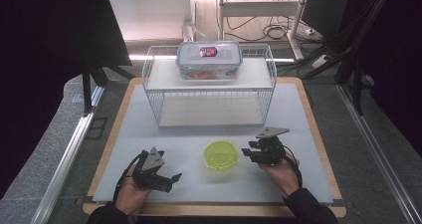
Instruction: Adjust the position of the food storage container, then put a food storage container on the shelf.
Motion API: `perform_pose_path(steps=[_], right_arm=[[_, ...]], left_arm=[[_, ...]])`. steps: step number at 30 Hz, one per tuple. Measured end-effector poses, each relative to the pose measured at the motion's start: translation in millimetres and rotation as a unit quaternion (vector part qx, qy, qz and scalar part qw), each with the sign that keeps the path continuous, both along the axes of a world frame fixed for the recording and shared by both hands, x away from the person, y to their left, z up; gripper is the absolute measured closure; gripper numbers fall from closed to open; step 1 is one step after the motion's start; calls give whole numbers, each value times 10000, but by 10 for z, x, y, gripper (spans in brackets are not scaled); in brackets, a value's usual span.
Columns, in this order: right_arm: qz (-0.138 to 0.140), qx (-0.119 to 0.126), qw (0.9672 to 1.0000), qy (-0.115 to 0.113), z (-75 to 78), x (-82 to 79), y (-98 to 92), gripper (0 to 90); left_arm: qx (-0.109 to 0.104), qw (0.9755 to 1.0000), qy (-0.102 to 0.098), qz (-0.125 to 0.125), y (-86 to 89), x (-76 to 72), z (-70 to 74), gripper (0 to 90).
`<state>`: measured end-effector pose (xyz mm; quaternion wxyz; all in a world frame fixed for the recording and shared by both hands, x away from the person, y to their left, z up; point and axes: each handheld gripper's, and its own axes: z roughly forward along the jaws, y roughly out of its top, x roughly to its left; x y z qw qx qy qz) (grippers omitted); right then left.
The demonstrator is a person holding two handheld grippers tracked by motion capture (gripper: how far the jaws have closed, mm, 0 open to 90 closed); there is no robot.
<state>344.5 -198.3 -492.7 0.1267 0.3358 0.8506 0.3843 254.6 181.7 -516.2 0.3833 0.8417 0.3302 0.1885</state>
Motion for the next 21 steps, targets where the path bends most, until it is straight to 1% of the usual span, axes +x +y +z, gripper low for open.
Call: perform_pose_path(steps=[4, 6, 8, 13, 17, 19, 21], right_arm=[[-8, -31, 9999, -115, 9, -18, -48, 342], [-34, -31, 9998, -179, -4, -8, -59, 270], [-109, -39, 9998, -189, -23, 12, -62, 192], [-137, -87, 9997, -158, -50, 29, -72, 171], [-170, -7, 9997, -163, -16, 32, -87, 171], [-206, 34, 9997, -134, 15, 31, -94, 181], [-213, 126, 9997, -64, 52, 30, -100, 188]], left_arm=[[21, 10000, -5, 2, -1, 0, -4, 40], [42, 10000, -8, -6, -2, 1, -5, 40], [45, 10000, -9, -12, -3, 1, -7, 40], [51, 10000, -6, -15, -5, -1, -6, 41], [59, 10000, -9, -33, -10, 3, -8, 41], [65, 10000, -2, -25, -7, 4, -13, 41], [52, 10000, 0, -26, -3, 3, -11, 42]])
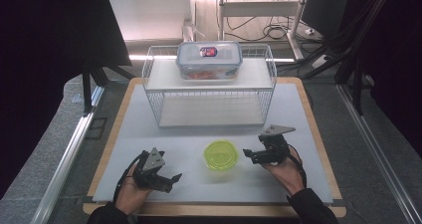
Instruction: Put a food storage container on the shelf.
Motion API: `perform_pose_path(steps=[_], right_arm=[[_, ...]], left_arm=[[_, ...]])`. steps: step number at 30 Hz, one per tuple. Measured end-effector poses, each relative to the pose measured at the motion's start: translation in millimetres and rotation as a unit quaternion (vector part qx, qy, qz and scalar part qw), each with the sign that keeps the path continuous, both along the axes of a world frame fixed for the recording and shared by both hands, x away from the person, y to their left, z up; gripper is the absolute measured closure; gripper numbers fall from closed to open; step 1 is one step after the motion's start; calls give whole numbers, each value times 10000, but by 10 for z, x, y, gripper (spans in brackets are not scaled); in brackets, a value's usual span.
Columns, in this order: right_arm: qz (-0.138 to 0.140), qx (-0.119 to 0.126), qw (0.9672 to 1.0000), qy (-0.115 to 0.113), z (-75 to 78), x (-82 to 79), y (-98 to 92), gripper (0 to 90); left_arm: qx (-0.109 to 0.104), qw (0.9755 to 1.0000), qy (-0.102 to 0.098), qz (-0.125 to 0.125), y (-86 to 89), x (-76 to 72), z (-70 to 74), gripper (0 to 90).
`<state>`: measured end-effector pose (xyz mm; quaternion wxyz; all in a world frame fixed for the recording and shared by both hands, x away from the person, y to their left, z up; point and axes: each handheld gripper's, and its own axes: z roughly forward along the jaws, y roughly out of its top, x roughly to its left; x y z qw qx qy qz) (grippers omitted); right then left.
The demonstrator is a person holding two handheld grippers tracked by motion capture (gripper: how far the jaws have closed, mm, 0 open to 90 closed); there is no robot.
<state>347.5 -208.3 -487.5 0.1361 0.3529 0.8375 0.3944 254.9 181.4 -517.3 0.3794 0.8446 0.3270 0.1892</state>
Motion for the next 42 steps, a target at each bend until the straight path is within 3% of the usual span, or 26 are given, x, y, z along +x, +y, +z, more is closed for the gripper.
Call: perform_pose_path(steps=[7, 13, 16, 20, 24, 30, 37, 42], right_arm=[[-15, 2, 10000, 56, 92, -28, 35, 239], [30, 388, 9992, 55, 183, -45, 64, 334], [117, 543, 9983, 157, 197, -29, 95, 385], [258, 769, 9954, 509, 191, 7, 173, 468], [380, 770, 9936, 732, 147, 53, 260, 536], [462, 969, 9872, 1183, 50, 183, 347, 591], [296, 1197, 9780, 1683, -49, 273, 334, 672], [249, 1492, 9667, 2064, -94, 308, 315, 760]], left_arm=[[8, 10000, 2, -11, -10, 2, -2, 43], [32, 10000, -15, -21, -15, -1, -2, 43], [43, 10000, -20, -24, -21, -1, -4, 44], [52, 10000, -18, -37, -24, 0, -5, 44], [61, 10000, -19, -50, -28, 0, -8, 45], [75, 9999, -26, -65, -33, -3, -8, 45], [84, 9999, -21, -86, -39, -6, -12, 46], [108, 9999, -21, -103, -47, -8, -15, 46]])
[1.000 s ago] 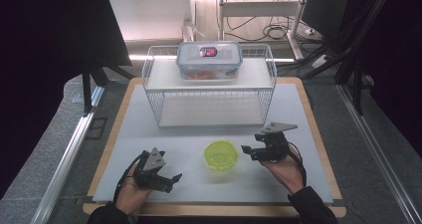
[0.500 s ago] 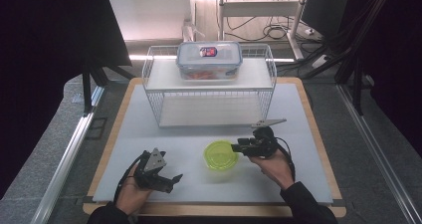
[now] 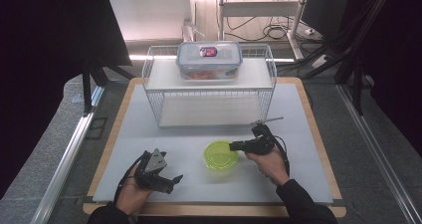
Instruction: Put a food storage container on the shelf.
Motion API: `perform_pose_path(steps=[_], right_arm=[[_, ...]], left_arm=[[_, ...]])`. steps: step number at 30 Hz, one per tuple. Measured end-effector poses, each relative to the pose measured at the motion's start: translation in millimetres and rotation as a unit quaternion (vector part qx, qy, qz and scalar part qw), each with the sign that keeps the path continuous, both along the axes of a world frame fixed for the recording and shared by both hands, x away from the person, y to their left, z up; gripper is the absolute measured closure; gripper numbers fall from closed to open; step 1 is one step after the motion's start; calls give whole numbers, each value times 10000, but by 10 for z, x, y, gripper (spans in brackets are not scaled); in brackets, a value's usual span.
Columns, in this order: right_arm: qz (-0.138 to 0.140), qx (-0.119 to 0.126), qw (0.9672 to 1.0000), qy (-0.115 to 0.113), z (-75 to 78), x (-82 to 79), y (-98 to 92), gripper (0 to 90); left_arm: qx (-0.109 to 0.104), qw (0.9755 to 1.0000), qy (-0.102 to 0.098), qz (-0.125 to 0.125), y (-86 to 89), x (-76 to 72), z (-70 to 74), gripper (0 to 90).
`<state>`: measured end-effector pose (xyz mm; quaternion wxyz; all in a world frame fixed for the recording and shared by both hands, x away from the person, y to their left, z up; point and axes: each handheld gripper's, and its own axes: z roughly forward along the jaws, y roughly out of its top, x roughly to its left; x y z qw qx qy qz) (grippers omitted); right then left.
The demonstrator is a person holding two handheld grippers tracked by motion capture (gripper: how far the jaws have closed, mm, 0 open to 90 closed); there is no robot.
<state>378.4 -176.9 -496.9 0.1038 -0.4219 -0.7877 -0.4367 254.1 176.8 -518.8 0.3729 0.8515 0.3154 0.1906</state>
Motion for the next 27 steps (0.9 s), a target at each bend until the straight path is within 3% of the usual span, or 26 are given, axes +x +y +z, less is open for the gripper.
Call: perform_pose_path(steps=[8, 14, 21, 24, 27], right_arm=[[68, 546, 9974, 466, 8, 10, -24, 821], [40, 572, 9978, 344, 63, -5, -36, 826], [17, 878, 9954, 376, 131, -5, -77, 842], [-1, 792, 9965, 269, 163, -3, -74, 842], [-19, 878, 9956, 327, 154, -3, -75, 842]], left_arm=[[16, 10000, -14, -9, -2, -2, 1, 47], [1, 10000, -38, 1, 2, -4, 7, 47], [-135, 9999, -28, 31, 23, 1, 26, 43], [-118, 9999, -27, 28, 23, 1, 26, 43], [-117, 9999, -24, 26, 22, 1, 26, 43]])
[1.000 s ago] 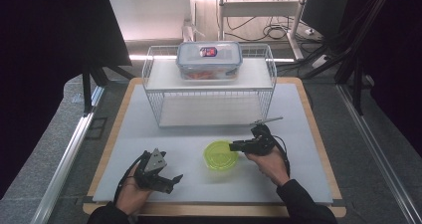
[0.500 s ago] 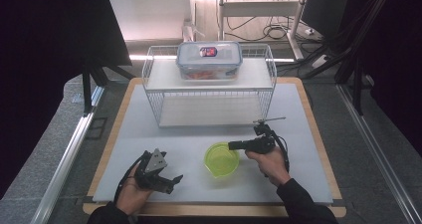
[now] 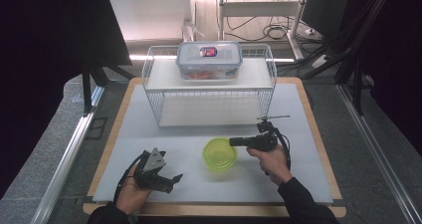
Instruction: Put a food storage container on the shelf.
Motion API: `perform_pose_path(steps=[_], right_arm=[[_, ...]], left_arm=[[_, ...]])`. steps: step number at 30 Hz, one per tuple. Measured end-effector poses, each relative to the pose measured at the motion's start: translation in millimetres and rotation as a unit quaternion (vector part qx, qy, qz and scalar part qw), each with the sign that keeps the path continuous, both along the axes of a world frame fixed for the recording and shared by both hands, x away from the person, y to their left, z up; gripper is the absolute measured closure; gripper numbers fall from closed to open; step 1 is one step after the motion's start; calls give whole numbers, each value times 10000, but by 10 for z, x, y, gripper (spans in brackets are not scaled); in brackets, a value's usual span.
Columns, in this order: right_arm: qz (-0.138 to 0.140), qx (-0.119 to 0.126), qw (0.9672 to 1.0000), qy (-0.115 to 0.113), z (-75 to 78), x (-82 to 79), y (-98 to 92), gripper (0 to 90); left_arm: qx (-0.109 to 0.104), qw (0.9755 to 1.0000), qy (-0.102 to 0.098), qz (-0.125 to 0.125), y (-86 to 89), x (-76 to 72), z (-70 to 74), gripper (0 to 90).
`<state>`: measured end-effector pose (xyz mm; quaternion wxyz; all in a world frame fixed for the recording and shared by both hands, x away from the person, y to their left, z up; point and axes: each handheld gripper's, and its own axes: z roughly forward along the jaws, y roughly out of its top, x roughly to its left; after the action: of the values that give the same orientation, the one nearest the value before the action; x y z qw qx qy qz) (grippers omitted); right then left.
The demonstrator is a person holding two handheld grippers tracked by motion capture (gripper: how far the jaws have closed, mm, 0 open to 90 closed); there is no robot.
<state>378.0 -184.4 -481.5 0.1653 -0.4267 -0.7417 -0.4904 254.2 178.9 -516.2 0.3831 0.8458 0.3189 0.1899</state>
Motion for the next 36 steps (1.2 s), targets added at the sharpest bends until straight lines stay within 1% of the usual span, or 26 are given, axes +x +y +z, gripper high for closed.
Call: perform_pose_path(steps=[2, 7, 12, 18, 19, 21, 26, 30, 31, 36], right_arm=[[-23, -14, 10000, -26, 7, 1, -2, 842], [-39, 75, 9999, -61, 55, 11, -17, 842], [-44, 215, 9997, -75, 115, 28, -39, 843], [-81, 391, 9991, -150, 218, 58, -71, 843], [-106, 457, 9988, -158, 249, 63, -73, 843], [-102, 492, 9986, -175, 303, 70, -80, 843], [-104, 604, 9977, -304, 476, 92, -92, 842], [-91, 743, 9966, -347, 615, 117, -101, 842], [-92, 772, 9961, -409, 656, 128, -102, 843], [-109, 943, 9945, -438, 816, 169, -113, 842]], left_arm=[[7, 10000, -2, 0, 0, -1, 0, 44], [30, 10000, 17, -2, -7, -1, -7, 45], [32, 10000, 1, 3, -3, 1, -4, 44], [37, 10000, 10, -4, -5, 3, -6, 45], [35, 10000, 11, 0, -3, 3, -7, 45], [31, 10000, 10, 3, -2, 4, -7, 45], [36, 10000, 13, -6, -5, 4, -8, 45], [35, 10000, 12, -2, -3, 5, -9, 45], [33, 10000, 11, 1, -3, 5, -9, 45], [24, 10000, 9, 2, -3, 4, -9, 45]])
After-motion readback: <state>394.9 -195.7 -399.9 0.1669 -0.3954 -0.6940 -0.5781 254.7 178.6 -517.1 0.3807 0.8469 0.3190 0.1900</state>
